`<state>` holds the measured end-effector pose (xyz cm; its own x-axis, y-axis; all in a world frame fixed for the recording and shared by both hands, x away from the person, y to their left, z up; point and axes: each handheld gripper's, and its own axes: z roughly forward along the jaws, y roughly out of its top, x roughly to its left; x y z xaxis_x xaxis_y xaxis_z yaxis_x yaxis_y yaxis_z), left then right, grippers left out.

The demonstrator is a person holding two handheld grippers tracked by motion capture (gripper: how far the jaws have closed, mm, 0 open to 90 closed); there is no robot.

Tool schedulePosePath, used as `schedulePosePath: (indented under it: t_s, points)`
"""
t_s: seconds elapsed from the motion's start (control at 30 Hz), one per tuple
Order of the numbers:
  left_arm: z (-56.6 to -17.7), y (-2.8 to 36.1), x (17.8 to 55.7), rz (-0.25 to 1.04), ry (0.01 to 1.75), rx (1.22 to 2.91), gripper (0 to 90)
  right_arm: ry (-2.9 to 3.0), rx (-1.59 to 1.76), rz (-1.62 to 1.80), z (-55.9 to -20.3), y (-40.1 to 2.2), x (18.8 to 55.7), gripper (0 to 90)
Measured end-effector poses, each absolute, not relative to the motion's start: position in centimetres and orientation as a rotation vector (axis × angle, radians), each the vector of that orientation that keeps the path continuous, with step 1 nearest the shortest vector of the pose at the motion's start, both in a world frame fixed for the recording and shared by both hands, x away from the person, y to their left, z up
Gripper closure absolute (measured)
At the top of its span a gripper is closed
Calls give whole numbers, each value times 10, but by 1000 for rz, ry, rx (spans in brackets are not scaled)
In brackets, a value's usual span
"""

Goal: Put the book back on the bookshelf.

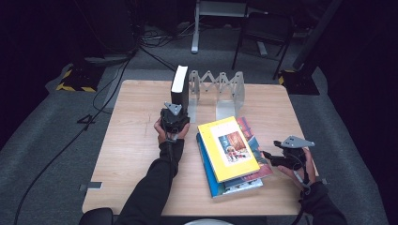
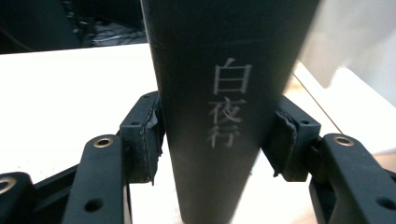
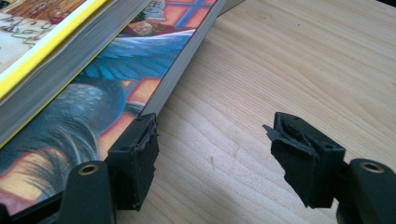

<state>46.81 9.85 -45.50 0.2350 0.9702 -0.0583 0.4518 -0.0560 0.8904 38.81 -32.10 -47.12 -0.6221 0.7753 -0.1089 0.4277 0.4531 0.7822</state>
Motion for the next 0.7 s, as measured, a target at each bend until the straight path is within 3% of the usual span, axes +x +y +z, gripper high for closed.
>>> schedulePosePath:
  t_s: [0.33,0.43,0.47,0.7]
  points:
    - [-459,121,455,717,1261,1781,404,2257,1011,1021,-472,-321,389,319]
    - [-459,116,456,751,1232,1806,444,2255,1010,1020,-472,-321,389,319]
    - [-459,114,456,767,1240,1804,501,2256,1014,1020,-472,-321,389,319]
    - [-459,110,463,761,1280,1781,505,2268,1015,1031,-473,-323,389,329]
